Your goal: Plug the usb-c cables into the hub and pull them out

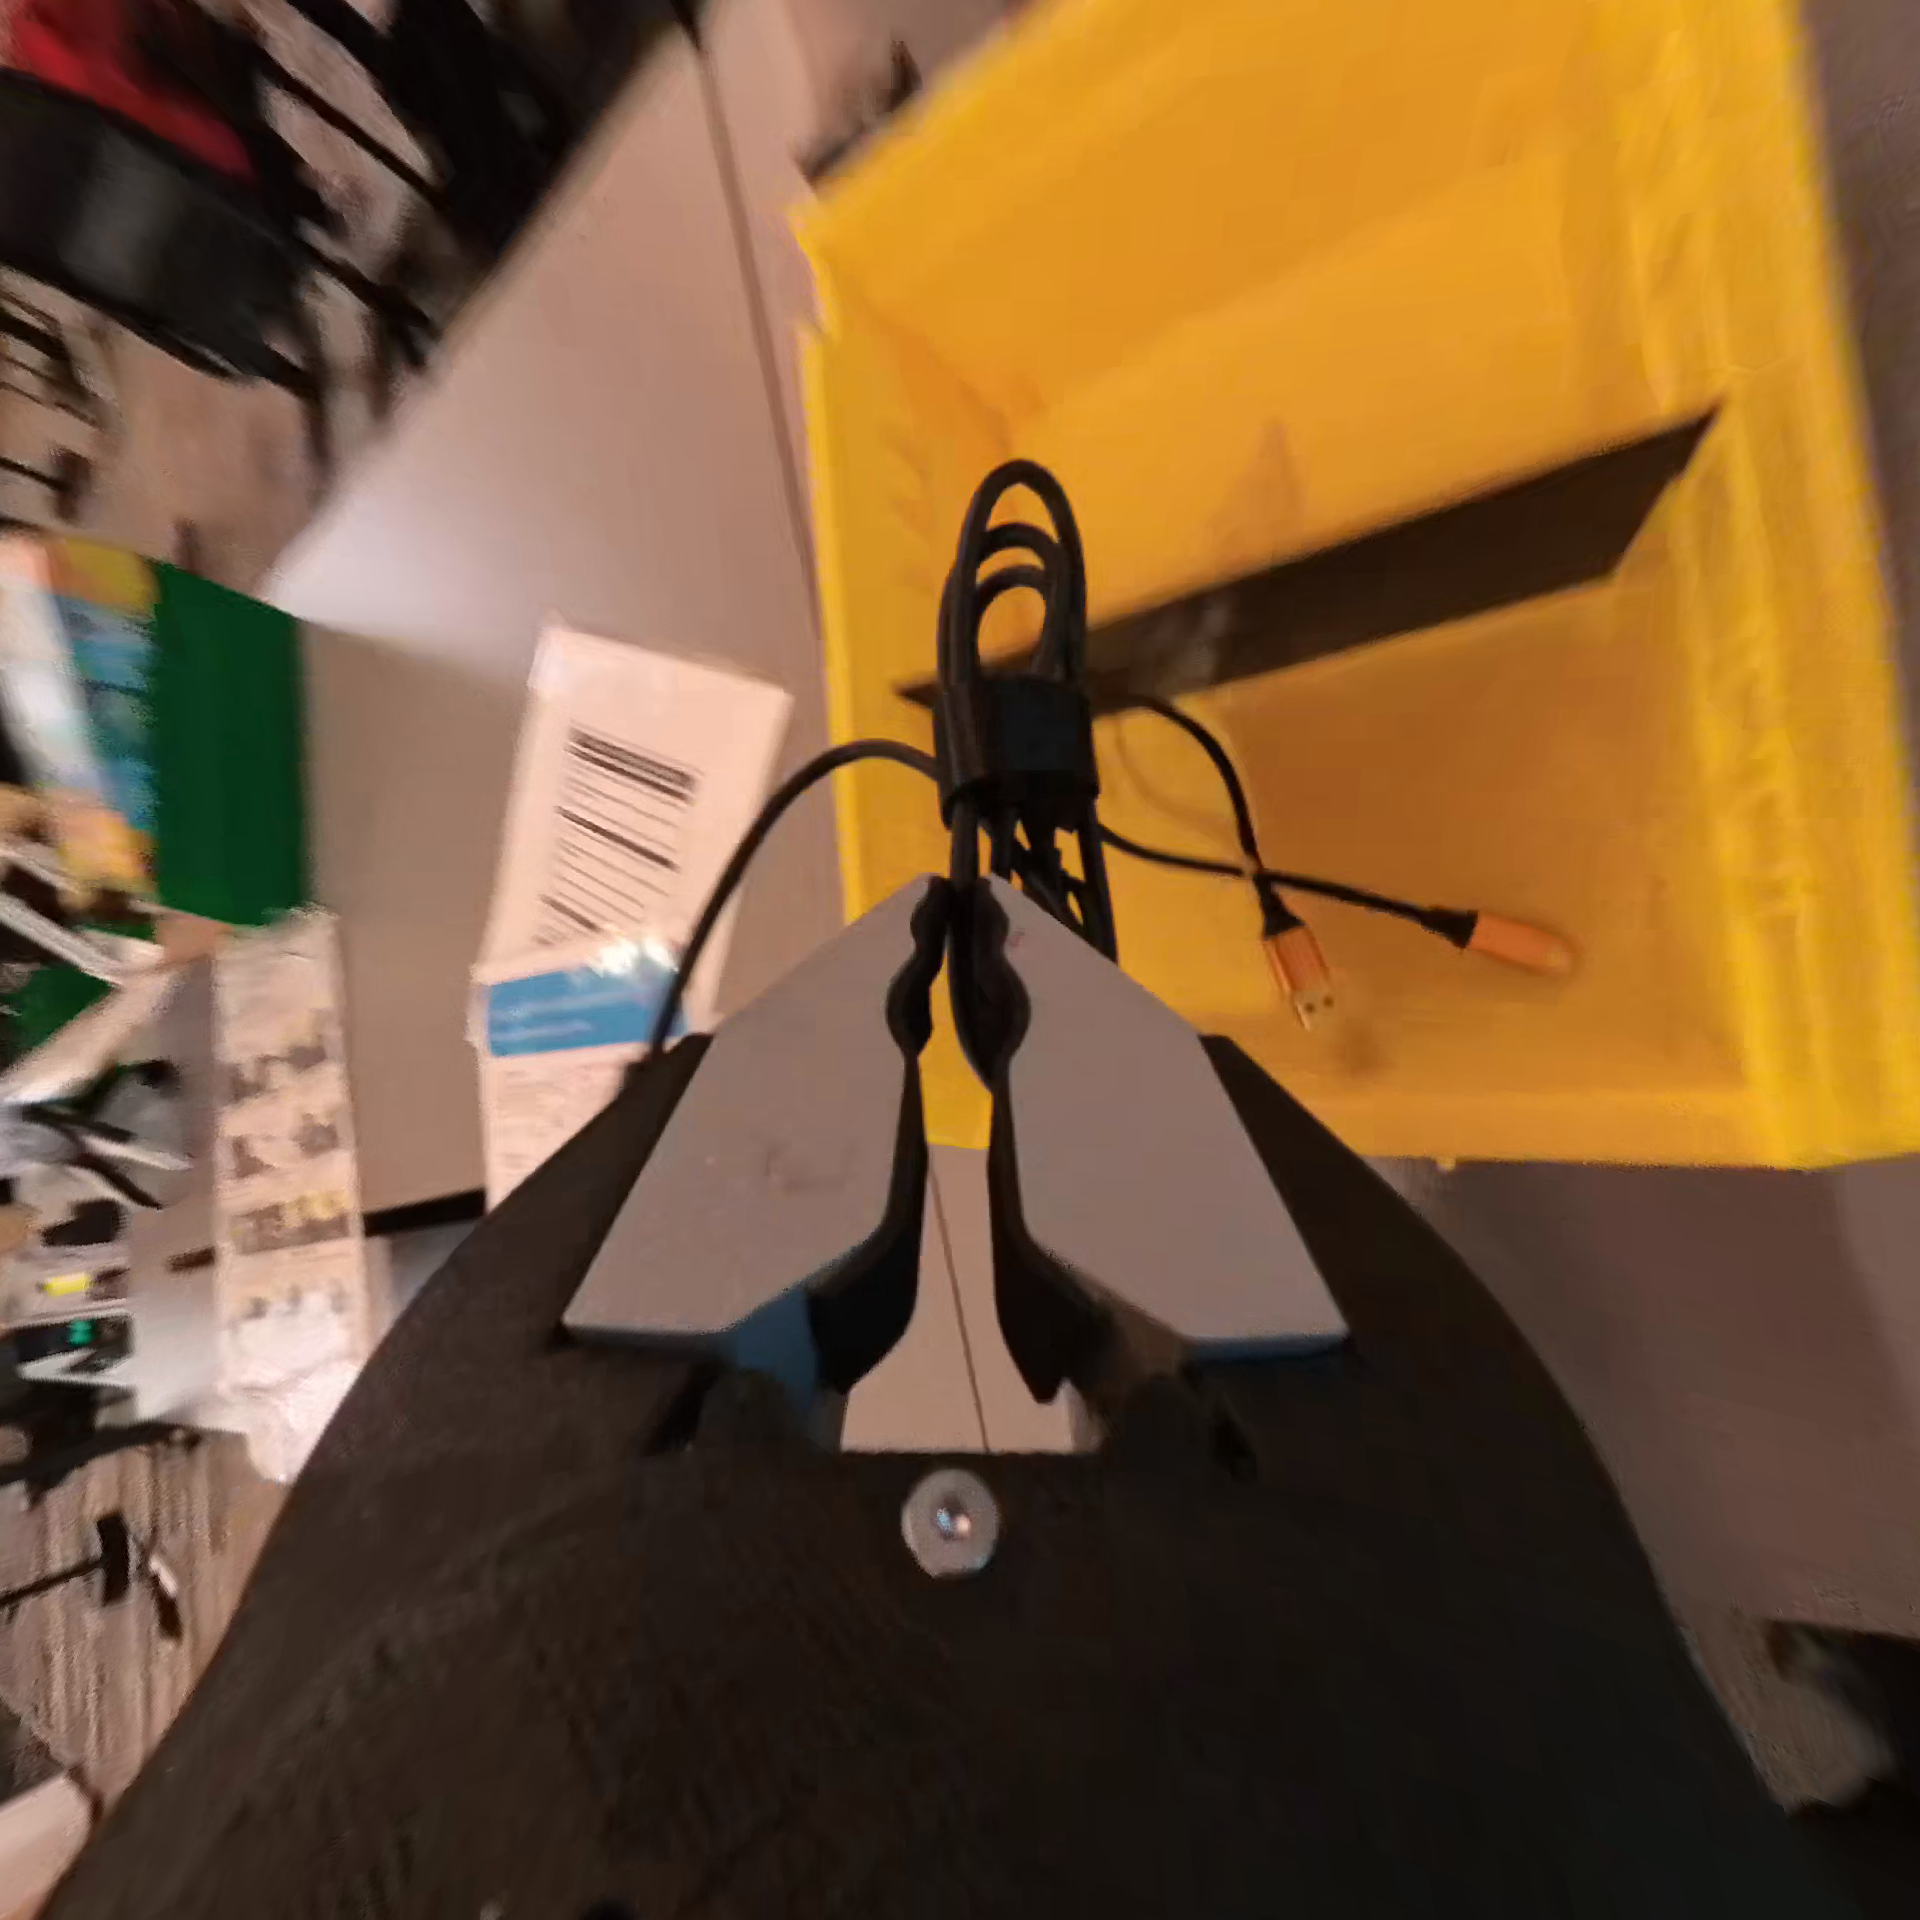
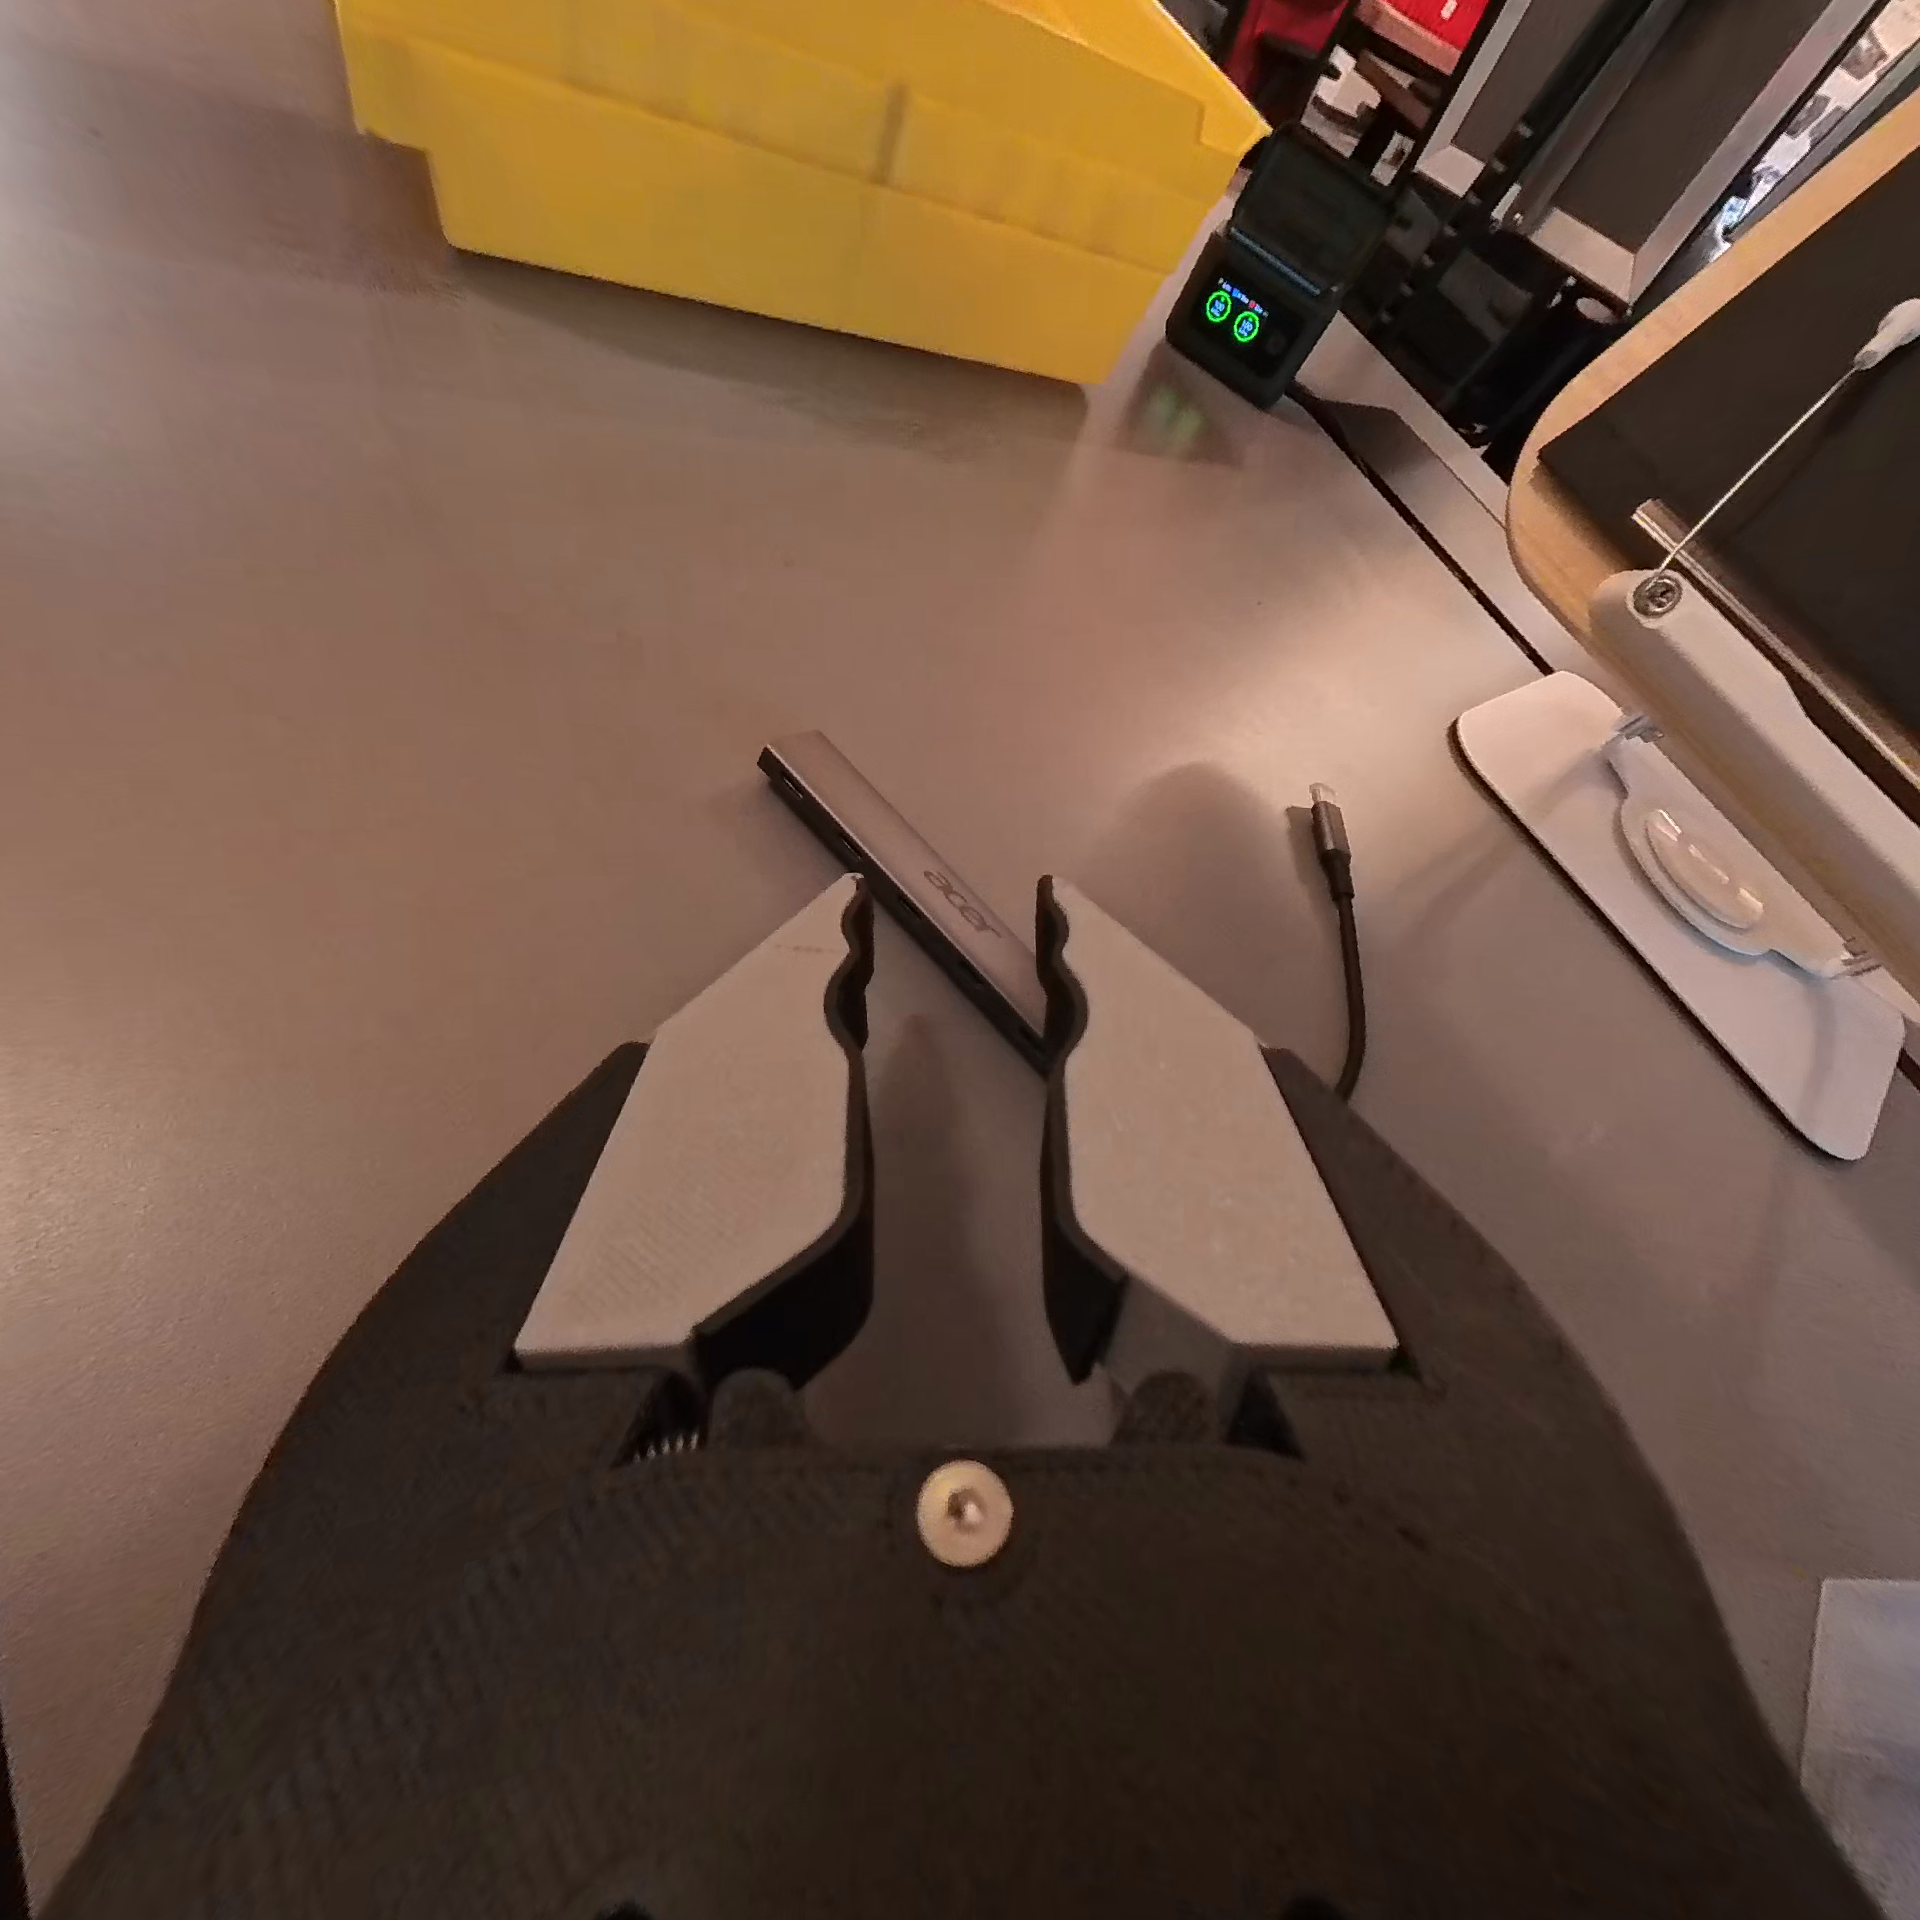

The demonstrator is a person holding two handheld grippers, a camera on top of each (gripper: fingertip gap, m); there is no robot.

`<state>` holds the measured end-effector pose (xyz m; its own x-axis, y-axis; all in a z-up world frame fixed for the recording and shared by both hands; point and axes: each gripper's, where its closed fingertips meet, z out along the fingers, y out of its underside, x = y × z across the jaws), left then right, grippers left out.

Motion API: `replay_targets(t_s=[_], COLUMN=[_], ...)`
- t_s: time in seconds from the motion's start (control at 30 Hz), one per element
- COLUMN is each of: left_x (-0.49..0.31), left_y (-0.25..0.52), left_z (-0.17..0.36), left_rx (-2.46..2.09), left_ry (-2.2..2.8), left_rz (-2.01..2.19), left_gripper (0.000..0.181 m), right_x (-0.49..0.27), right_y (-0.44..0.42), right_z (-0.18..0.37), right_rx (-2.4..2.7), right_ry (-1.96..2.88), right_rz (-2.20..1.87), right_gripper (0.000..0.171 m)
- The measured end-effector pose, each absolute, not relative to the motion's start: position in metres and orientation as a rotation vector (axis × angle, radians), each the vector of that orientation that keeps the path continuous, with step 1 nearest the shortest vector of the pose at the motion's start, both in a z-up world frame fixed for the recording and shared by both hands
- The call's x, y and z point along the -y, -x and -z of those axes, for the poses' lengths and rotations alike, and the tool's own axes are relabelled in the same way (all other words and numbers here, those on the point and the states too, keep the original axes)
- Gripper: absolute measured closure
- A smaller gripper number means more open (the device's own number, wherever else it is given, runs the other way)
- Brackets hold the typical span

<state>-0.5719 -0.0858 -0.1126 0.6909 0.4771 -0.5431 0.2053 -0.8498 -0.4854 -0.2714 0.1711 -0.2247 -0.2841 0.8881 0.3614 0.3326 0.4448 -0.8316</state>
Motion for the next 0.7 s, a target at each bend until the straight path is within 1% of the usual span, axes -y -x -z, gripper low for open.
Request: replay_targets(t_s=[0.03,0.13,0.23,0.3,0.4,0.43,0.57,0.7], left_x=[0.081,0.057,0.025,-0.002,-0.04,-0.049,-0.065,-0.072], left_y=[0.566,0.534,0.476,0.426,0.354,0.339,0.32,0.307], left_z=[0.088,0.023,0.002,0.005,0.03,0.039,0.07,0.072], left_rx=[0.505,0.405,0.239,0.162,0.058,0.044,0.079,0.05], left_ry=[2.429,2.161,2.044,1.957,1.834,1.79,1.722,1.725], left_rz=[-1.02,-1.118,-1.049,-0.86,-0.525,-0.452,-0.309,-0.167], left_gripper=[0.18,0.18,0.18,0.179,0.18,0.18,0.18,0.18], right_x=[-0.171,-0.173,-0.174,-0.171,-0.164,-0.16,-0.151,-0.141], right_y=[0.271,0.271,0.27,0.268,0.266,0.265,0.258,0.253], right_z=[0.225,0.221,0.218,0.216,0.213,0.211,0.202,0.195], right_rx=[1.828,1.806,1.79,1.789,1.8,1.803,1.797,1.805], right_ry=[1.04,1.04,1.055,1.062,1.064,1.058,1.015,0.961], right_rz=[-0.807,-0.815,-0.858,-0.905,-1.007,-1.044,-1.145,-1.2], right_gripper=[0.143,0.142,0.138,0.132,0.117,0.115,0.114,0.113])
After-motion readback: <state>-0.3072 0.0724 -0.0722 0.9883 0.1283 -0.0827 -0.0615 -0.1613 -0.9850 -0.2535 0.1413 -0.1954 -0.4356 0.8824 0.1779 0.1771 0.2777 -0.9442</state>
